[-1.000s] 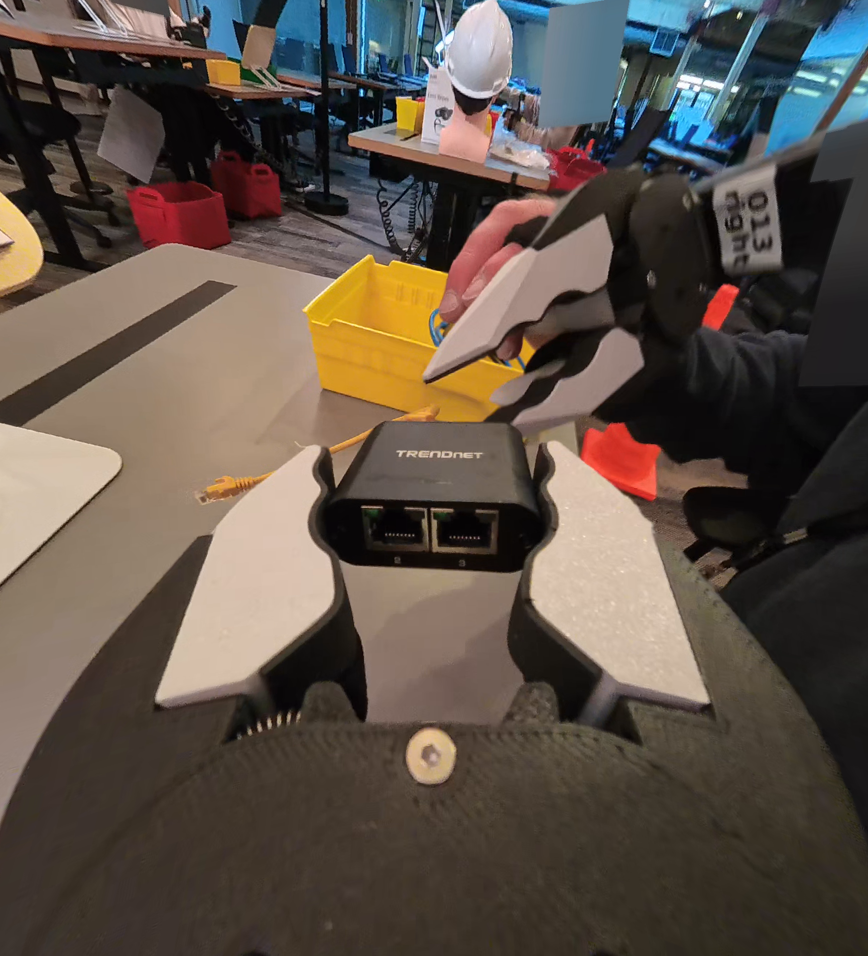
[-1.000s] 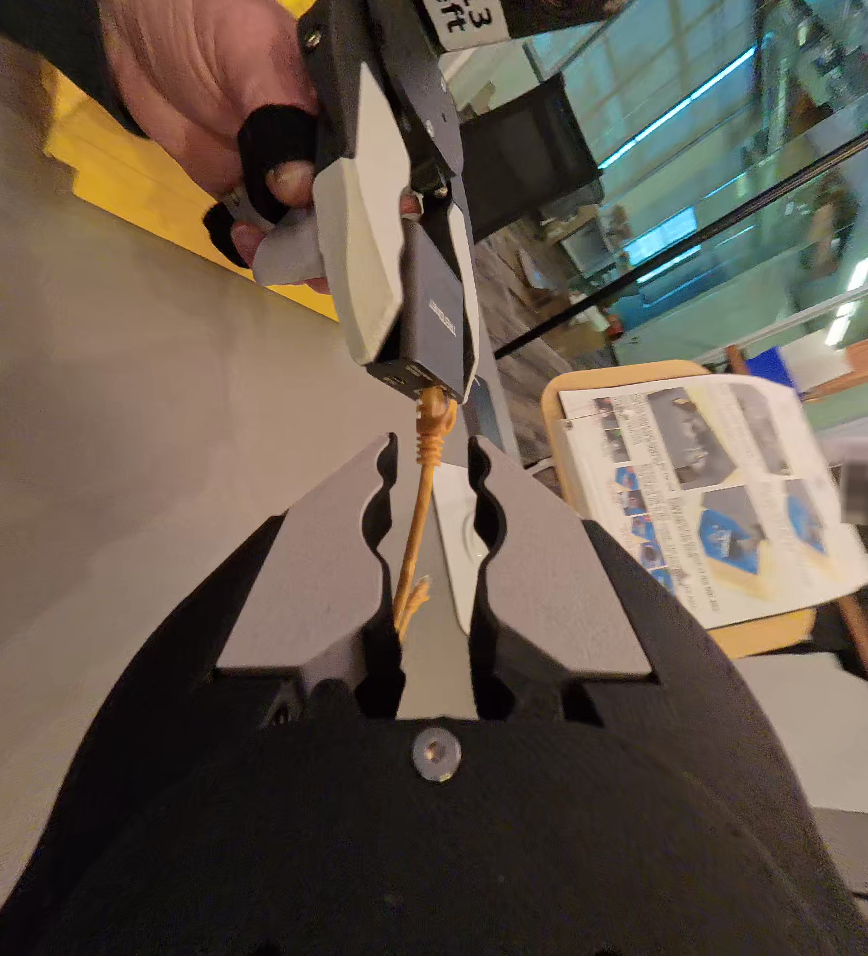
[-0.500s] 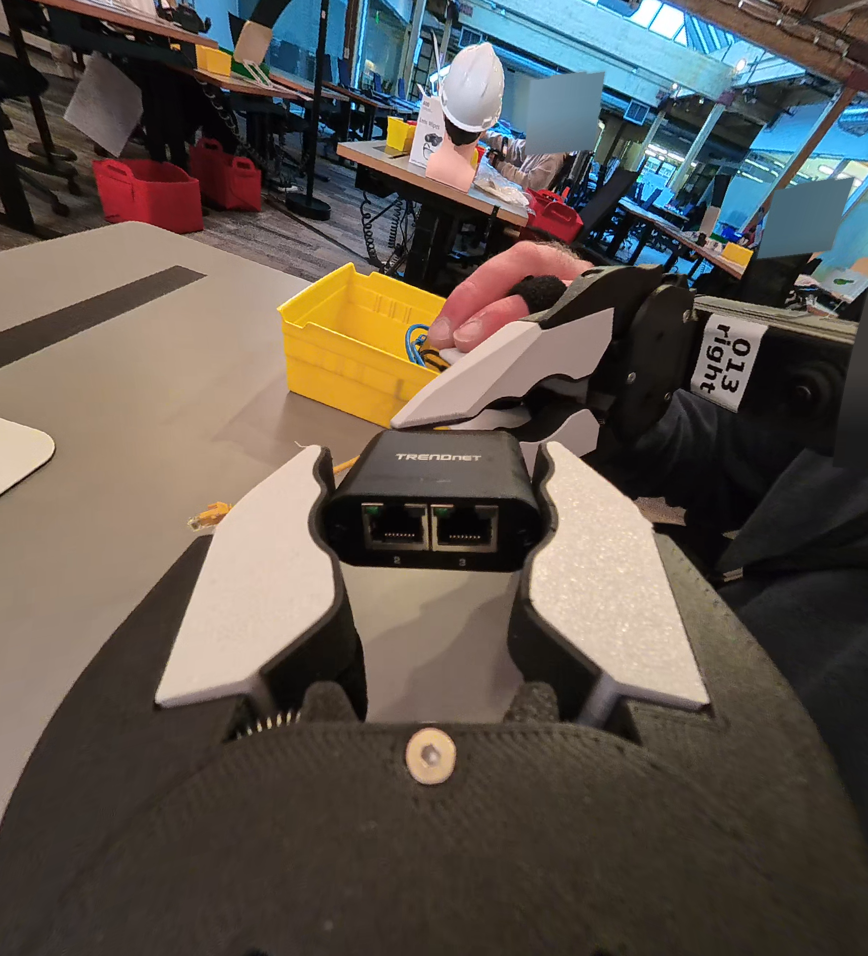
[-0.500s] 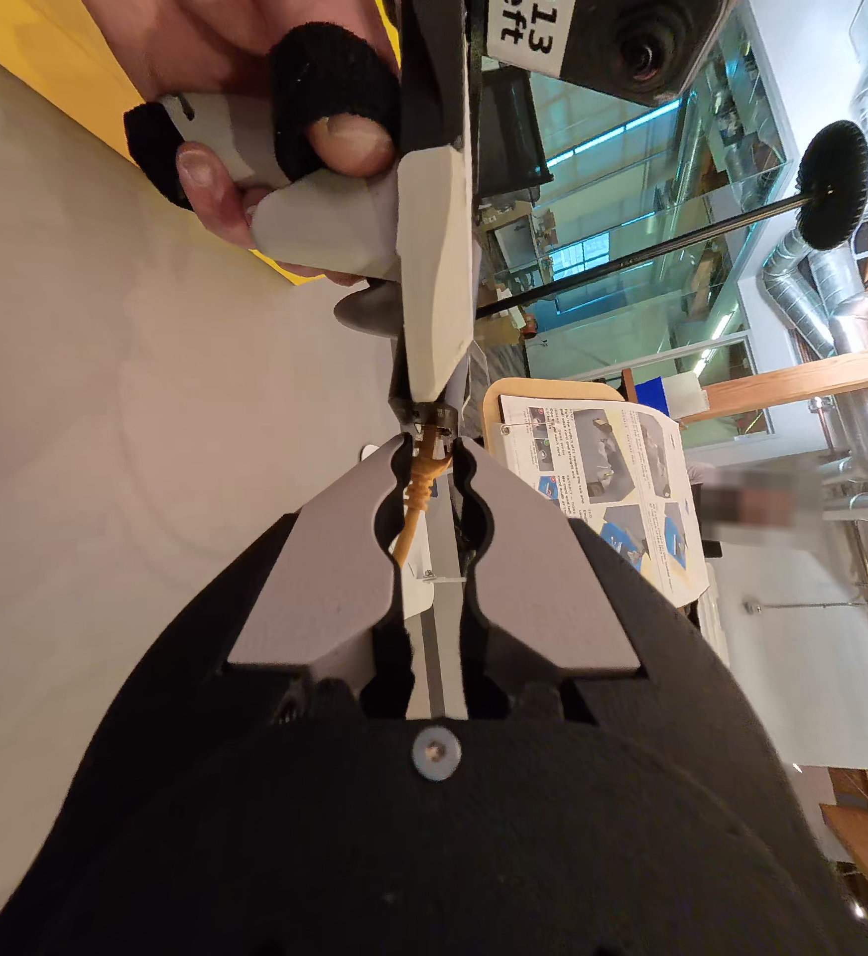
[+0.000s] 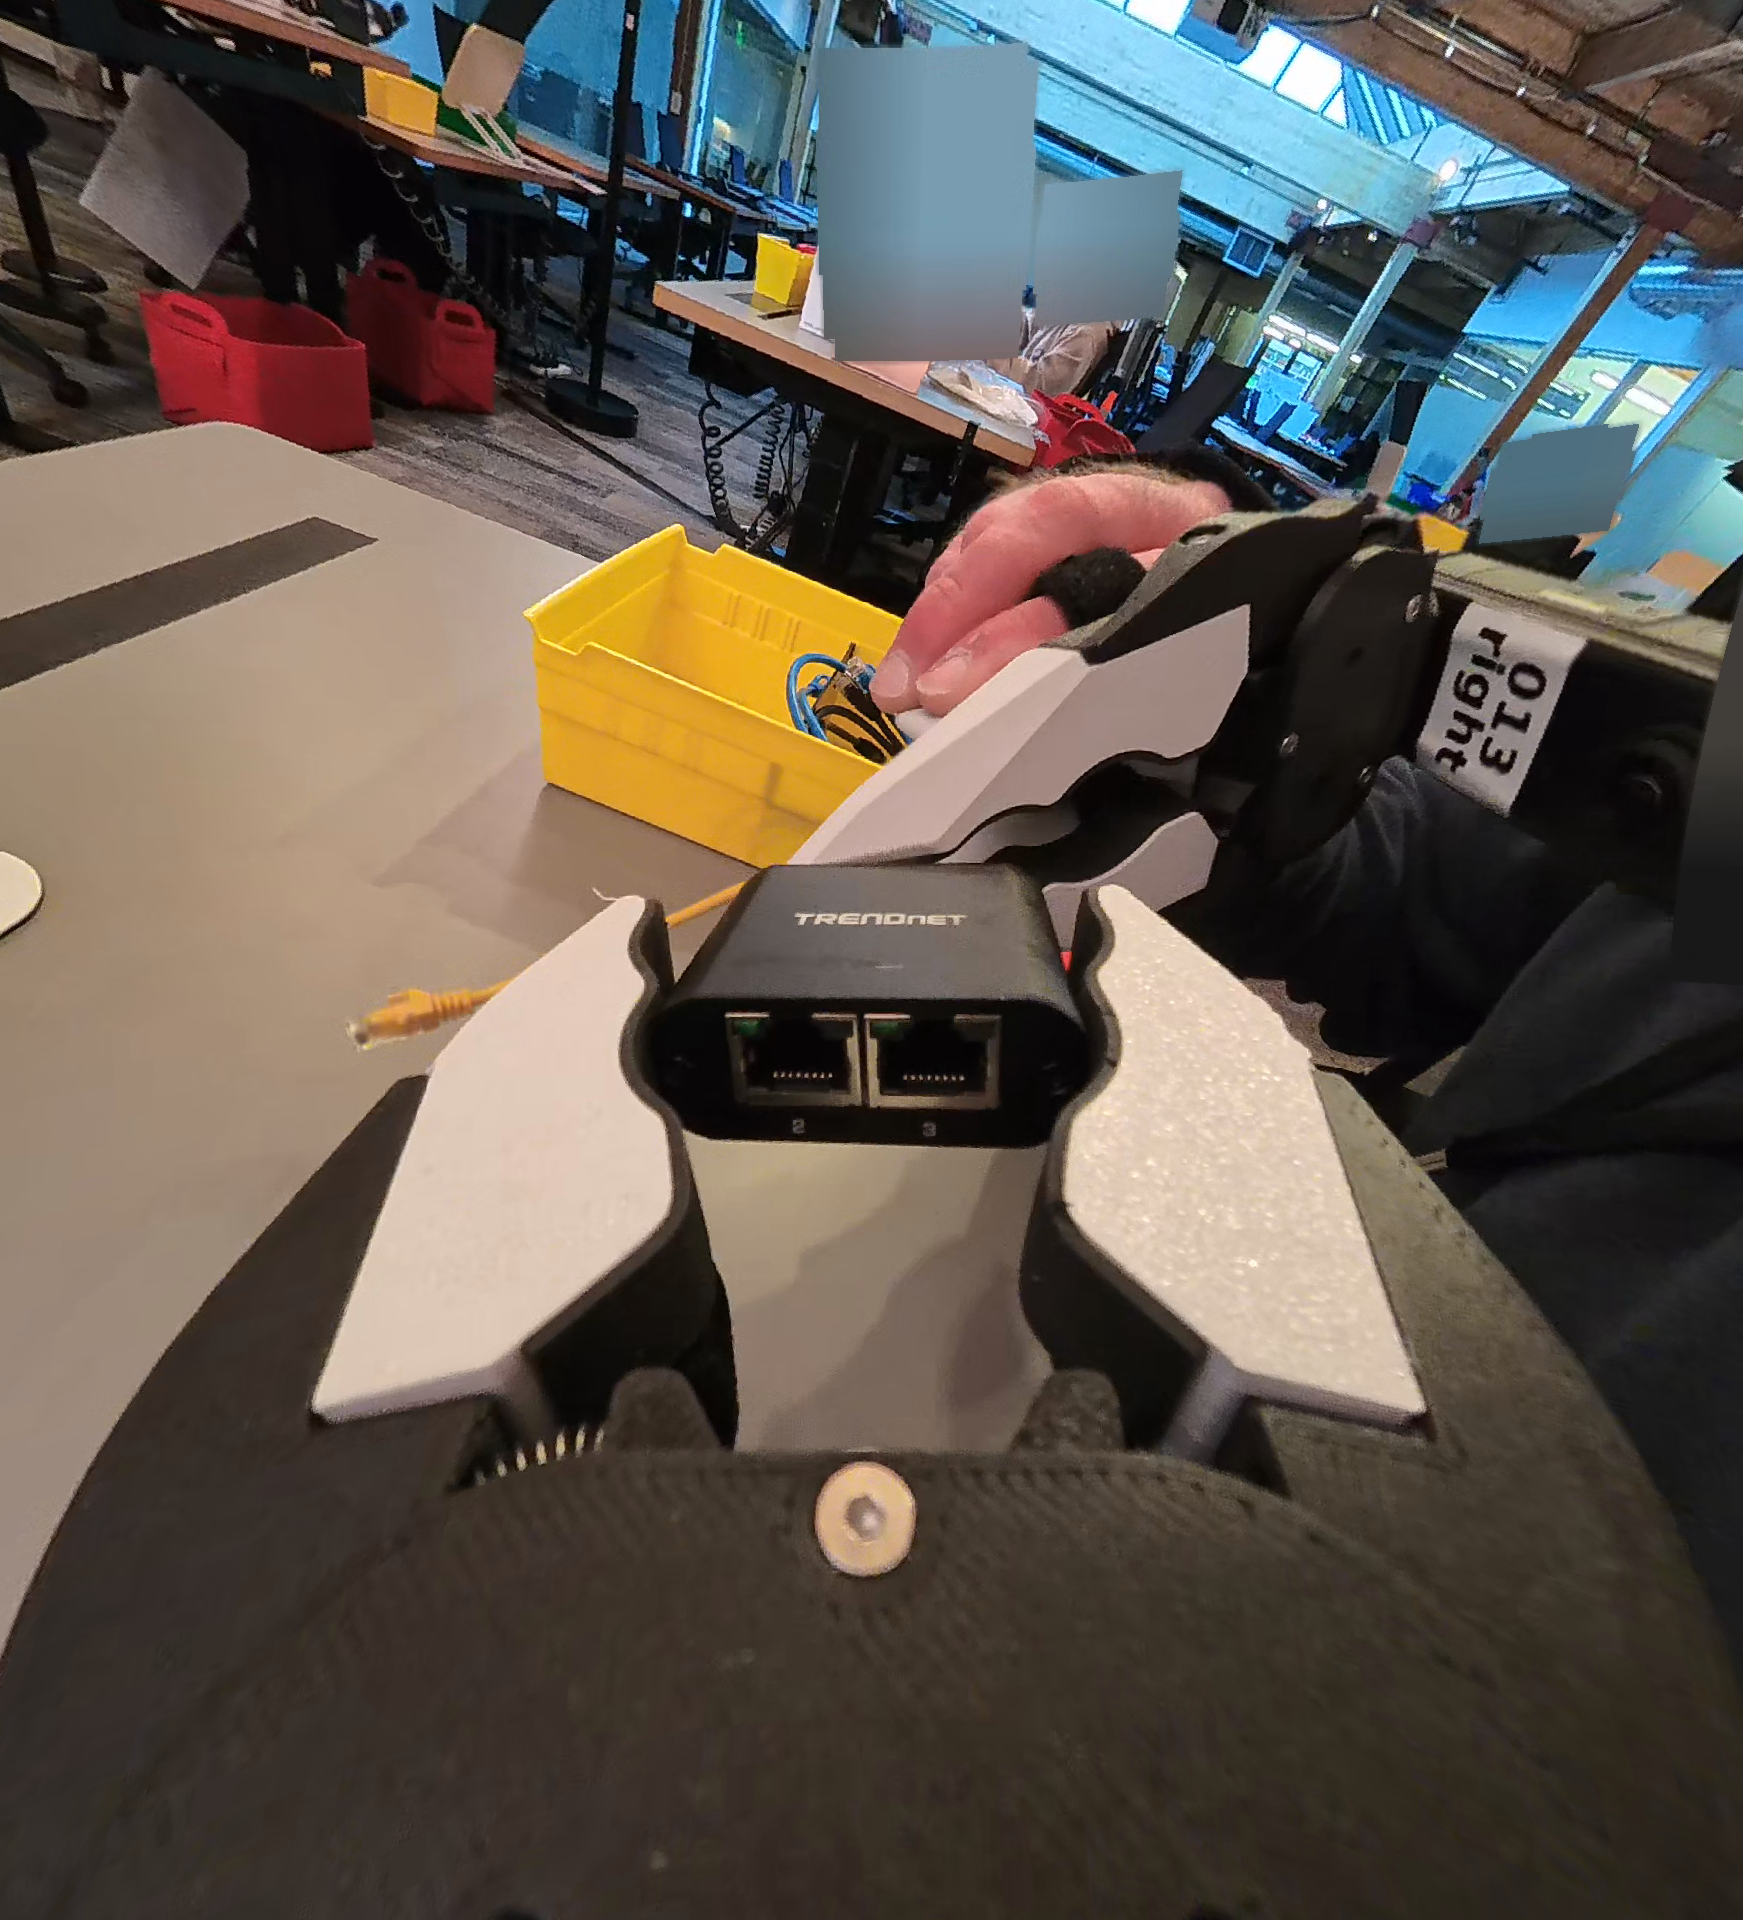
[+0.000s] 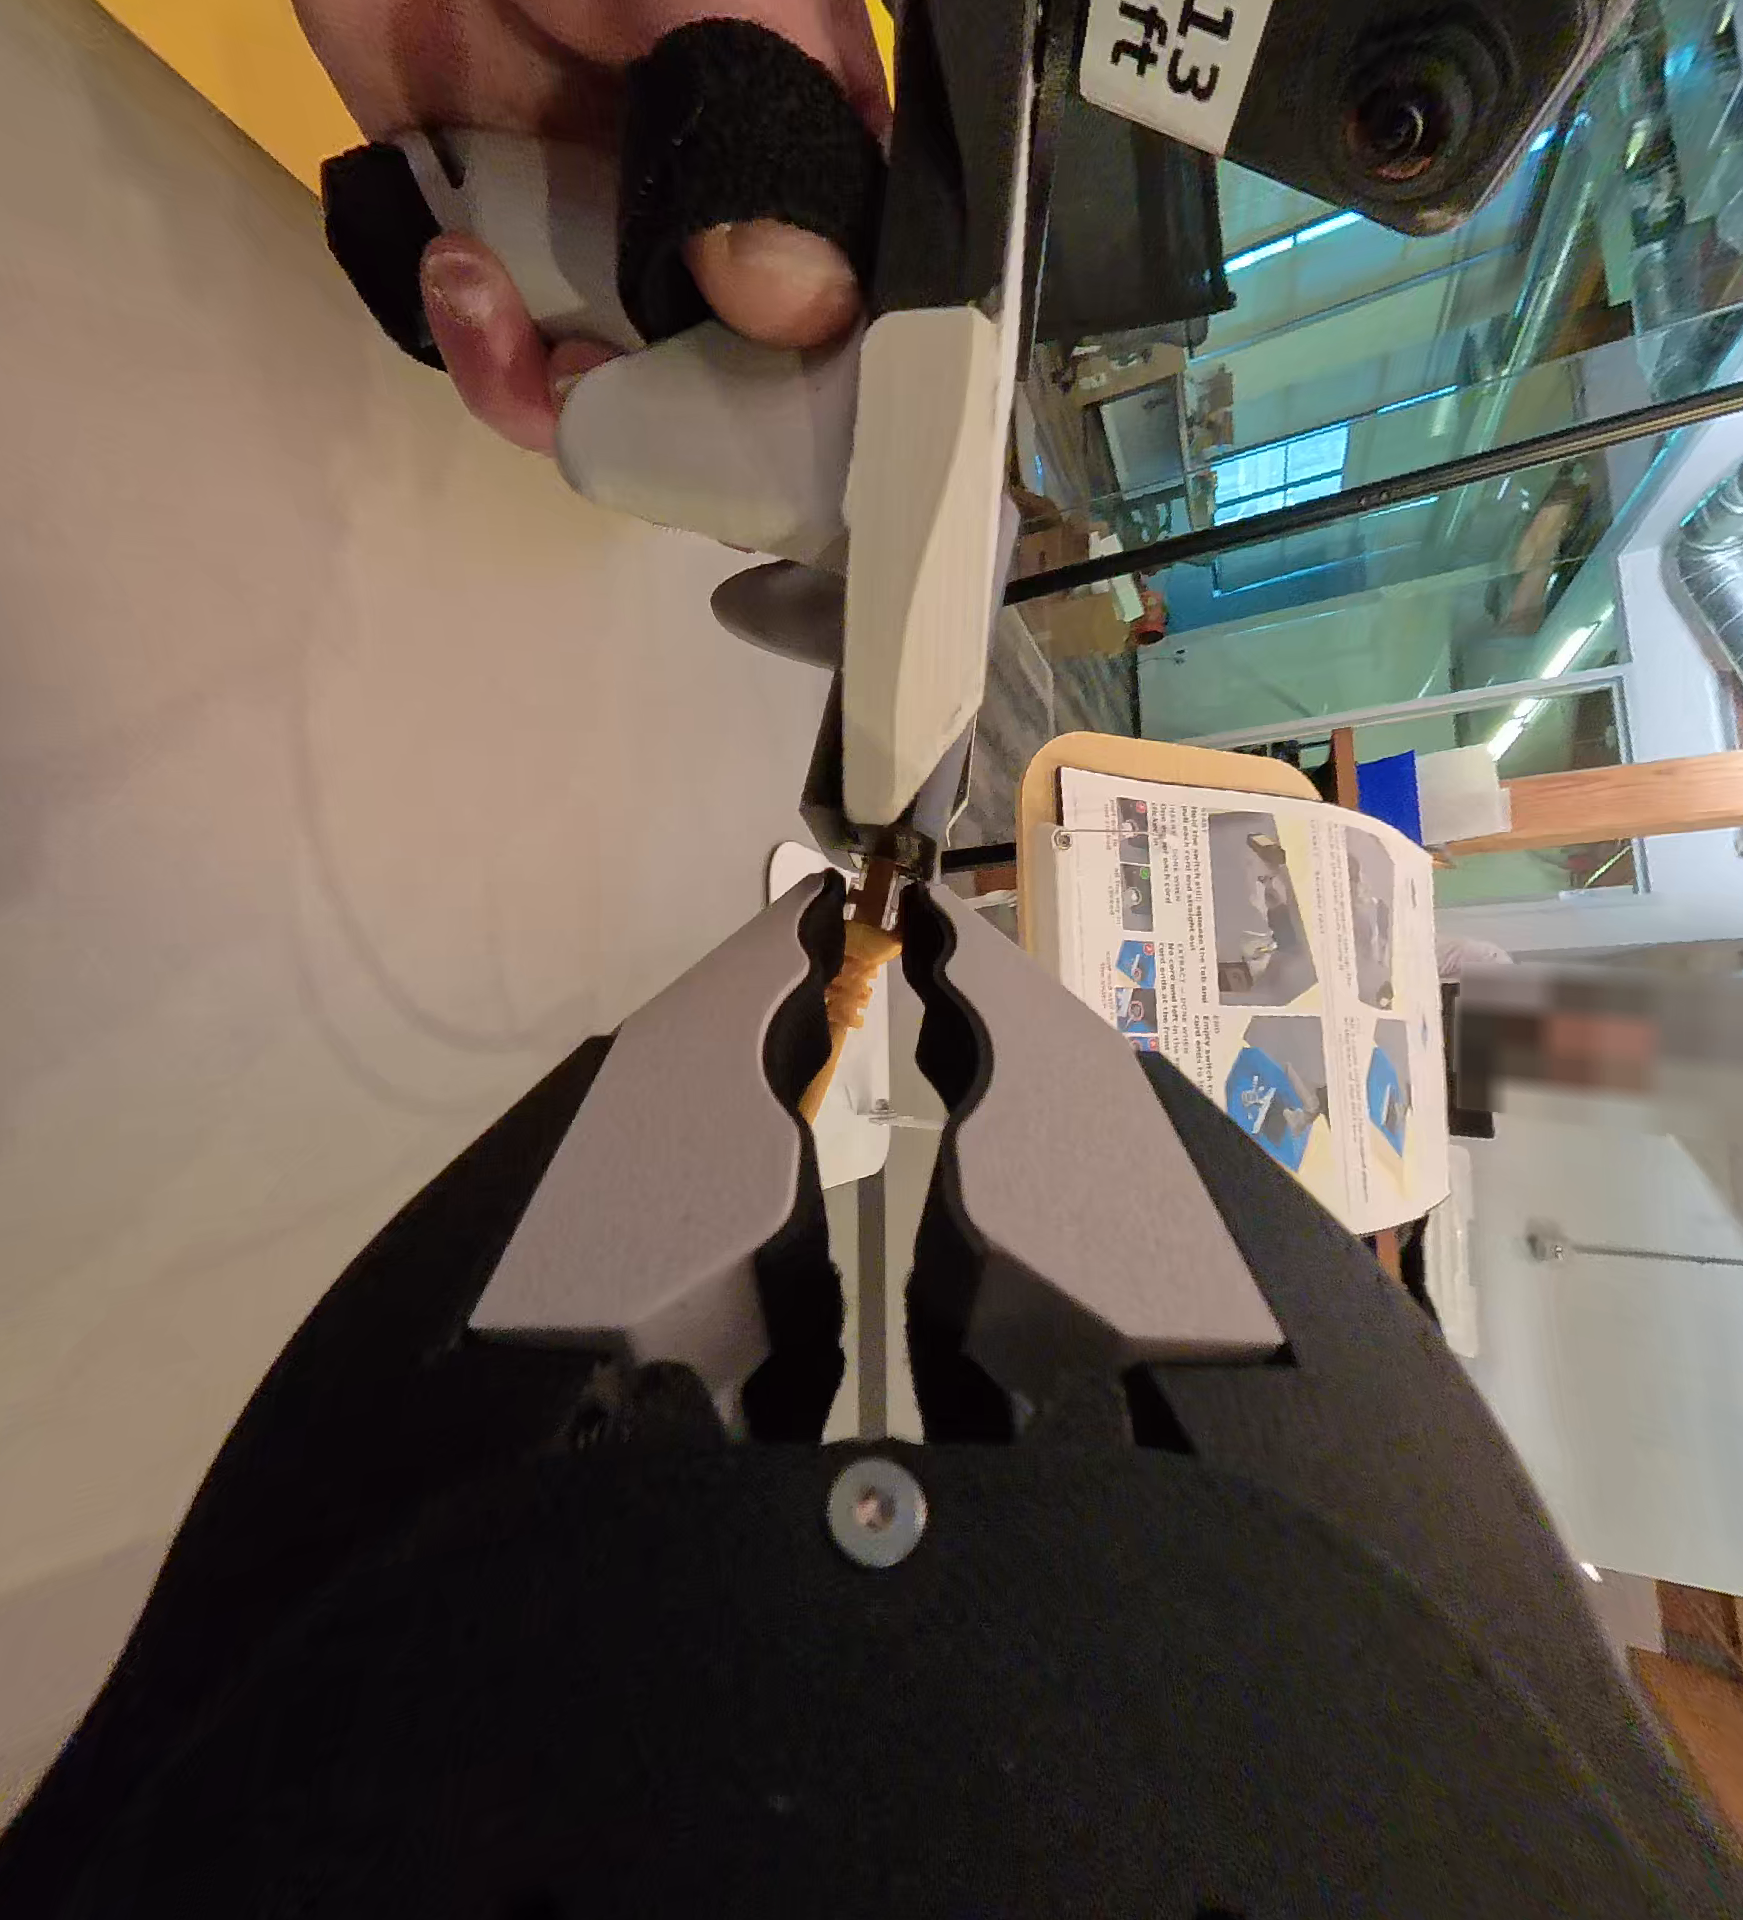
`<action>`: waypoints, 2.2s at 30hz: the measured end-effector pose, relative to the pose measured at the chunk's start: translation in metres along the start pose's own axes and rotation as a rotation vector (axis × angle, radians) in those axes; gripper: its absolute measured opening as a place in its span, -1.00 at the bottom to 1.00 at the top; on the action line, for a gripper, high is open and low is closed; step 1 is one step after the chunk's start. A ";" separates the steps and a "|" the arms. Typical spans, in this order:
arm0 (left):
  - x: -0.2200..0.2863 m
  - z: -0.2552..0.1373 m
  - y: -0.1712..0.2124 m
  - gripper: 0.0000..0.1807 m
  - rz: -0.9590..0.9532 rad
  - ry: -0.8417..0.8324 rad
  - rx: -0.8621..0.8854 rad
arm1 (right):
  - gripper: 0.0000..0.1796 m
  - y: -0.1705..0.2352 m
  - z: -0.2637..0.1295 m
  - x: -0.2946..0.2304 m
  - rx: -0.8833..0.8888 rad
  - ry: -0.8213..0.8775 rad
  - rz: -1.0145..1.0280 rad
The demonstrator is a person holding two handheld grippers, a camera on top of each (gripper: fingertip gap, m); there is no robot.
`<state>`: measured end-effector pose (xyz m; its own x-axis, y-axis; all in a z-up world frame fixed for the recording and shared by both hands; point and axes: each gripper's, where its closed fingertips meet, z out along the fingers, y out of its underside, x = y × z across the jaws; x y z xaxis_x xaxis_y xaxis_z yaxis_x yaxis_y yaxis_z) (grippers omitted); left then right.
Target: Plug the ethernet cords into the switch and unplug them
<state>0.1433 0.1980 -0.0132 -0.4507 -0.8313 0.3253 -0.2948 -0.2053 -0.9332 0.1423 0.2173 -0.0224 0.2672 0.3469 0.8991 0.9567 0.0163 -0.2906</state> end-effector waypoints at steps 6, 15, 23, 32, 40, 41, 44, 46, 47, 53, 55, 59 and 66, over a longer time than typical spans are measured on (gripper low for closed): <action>0.000 0.000 0.001 -0.19 -0.010 -0.005 -0.002 | -0.90 0.001 0.000 0.000 -0.013 -0.031 0.006; -0.035 -0.035 -0.017 -0.19 -0.047 -0.059 0.110 | -0.90 0.026 -0.012 0.008 -0.122 0.001 0.047; -0.021 -0.030 -0.025 -0.19 0.056 -0.051 0.062 | -0.90 0.044 -0.060 0.085 -0.106 0.178 0.220; -0.018 -0.029 -0.022 -0.19 0.070 -0.050 0.050 | -0.89 0.114 -0.172 0.157 -0.244 0.384 0.424; -0.017 -0.023 -0.015 -0.19 0.074 -0.042 0.024 | -0.89 0.186 -0.232 0.103 -0.271 0.353 0.770; -0.017 -0.022 -0.014 -0.19 0.072 -0.039 0.023 | -0.89 0.190 -0.239 0.096 -0.235 0.343 0.851; -0.017 -0.018 -0.012 -0.19 0.071 -0.033 0.015 | -0.89 0.216 -0.255 0.070 -0.184 0.355 1.048; -0.016 -0.016 -0.009 -0.19 0.067 -0.027 0.008 | -0.89 0.240 -0.255 0.046 -0.194 0.363 1.144; -0.016 -0.015 -0.008 -0.19 0.066 -0.025 0.002 | -0.89 0.256 -0.255 0.032 -0.232 0.371 1.175; -0.012 -0.012 -0.005 -0.19 0.079 -0.021 -0.017 | -0.88 0.314 -0.244 -0.047 -0.583 0.297 1.192; -0.012 -0.011 -0.003 -0.19 0.085 -0.022 -0.027 | -0.88 0.328 -0.241 -0.068 -0.742 0.252 1.077; -0.011 -0.009 0.001 -0.19 0.089 -0.019 -0.045 | -0.82 0.351 -0.237 -0.108 -0.976 0.121 1.014; -0.012 -0.009 0.003 -0.19 0.110 -0.033 -0.057 | -0.44 0.344 -0.254 -0.087 -1.109 0.114 0.811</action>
<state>0.1406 0.2116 -0.0183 -0.4551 -0.8639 0.2157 -0.2929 -0.0835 -0.9525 0.4776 -0.0456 -0.1174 0.7455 -0.1791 0.6420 0.1059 -0.9192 -0.3793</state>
